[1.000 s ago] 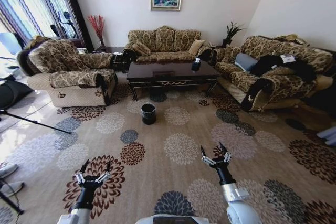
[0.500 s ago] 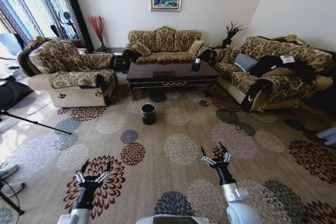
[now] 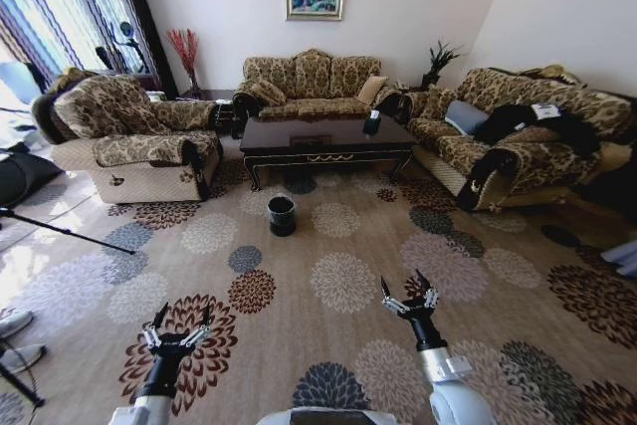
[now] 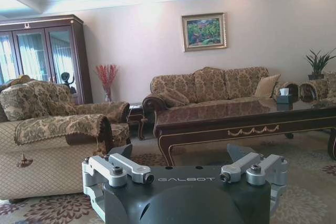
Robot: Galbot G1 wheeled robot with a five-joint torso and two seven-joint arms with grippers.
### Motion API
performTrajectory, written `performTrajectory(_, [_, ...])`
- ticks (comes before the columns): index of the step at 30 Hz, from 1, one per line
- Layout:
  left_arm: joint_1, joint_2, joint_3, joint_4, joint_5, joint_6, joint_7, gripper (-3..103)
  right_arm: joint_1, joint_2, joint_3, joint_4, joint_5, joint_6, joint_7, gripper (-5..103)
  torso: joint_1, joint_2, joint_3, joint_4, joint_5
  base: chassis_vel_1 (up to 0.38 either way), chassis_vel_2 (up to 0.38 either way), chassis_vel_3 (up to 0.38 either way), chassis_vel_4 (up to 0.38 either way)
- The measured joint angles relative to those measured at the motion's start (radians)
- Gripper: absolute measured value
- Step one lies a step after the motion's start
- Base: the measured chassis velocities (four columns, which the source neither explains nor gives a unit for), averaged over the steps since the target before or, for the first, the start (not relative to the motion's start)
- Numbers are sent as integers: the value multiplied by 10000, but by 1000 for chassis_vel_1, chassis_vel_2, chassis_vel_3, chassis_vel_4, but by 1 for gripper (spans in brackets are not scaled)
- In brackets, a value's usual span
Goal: Move to the front of the table and pick up the trash from the floor, then place it into the trash bin.
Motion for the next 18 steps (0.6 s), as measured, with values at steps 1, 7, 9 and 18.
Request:
performTrajectory(1, [0, 0, 0, 0, 0, 0, 0, 100, 0, 0, 0, 0, 0, -1, 0, 100, -1, -3, -1, 0, 0, 0, 0, 0, 0])
performTrajectory(7, [0, 0, 0, 0, 0, 0, 0, 100, 0, 0, 0, 0, 0, -1, 0, 100, -5, -9, -5, 0, 0, 0, 0, 0, 0])
performTrajectory(9, [0, 0, 0, 0, 0, 0, 0, 100, 0, 0, 0, 0, 0, -1, 0, 100, -6, -12, -6, 0, 0, 0, 0, 0, 0])
performTrajectory(18, [0, 0, 0, 0, 0, 0, 0, 100, 0, 0, 0, 0, 0, -1, 0, 100, -9, -19, -10, 0, 0, 0, 0, 0, 0])
